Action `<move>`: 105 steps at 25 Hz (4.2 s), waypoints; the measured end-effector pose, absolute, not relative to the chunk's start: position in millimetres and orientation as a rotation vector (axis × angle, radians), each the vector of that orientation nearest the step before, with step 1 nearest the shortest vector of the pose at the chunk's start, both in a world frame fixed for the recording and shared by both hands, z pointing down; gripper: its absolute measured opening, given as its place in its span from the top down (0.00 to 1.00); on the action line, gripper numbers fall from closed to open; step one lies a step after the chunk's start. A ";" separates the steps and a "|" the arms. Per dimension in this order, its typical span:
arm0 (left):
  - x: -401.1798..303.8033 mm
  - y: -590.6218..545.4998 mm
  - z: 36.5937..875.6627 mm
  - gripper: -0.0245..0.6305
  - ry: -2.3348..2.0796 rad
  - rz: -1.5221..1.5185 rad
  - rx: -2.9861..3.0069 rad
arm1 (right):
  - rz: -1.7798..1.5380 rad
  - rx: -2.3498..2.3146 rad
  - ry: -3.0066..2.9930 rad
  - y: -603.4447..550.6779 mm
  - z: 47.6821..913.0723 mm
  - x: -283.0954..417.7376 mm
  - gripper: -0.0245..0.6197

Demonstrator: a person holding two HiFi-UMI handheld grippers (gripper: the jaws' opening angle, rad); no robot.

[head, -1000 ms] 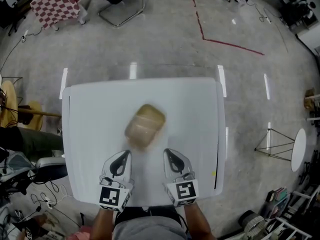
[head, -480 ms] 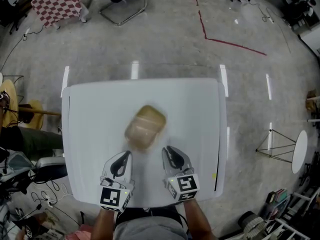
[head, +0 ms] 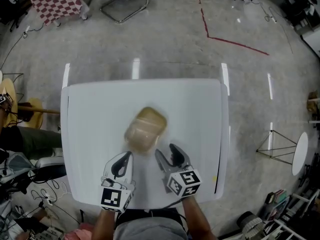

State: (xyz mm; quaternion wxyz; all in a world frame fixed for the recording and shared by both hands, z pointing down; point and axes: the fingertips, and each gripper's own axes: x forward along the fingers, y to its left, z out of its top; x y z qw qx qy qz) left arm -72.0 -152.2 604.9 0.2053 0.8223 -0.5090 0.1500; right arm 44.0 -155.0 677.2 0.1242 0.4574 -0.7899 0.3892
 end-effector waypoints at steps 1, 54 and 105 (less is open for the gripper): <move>-72.2 -152.9 606.0 0.94 -1.416 0.422 2.287 | 1.141 1.327 -2.301 -155.8 678.7 42.6 0.57; -115.6 -141.2 564.1 0.94 -1.452 0.369 2.324 | 1.218 1.263 -2.401 -147.3 625.3 -6.8 0.89; -144.1 -32.3 381.1 0.94 -1.228 0.099 2.757 | 0.432 1.974 -2.360 0.9 396.7 16.9 0.90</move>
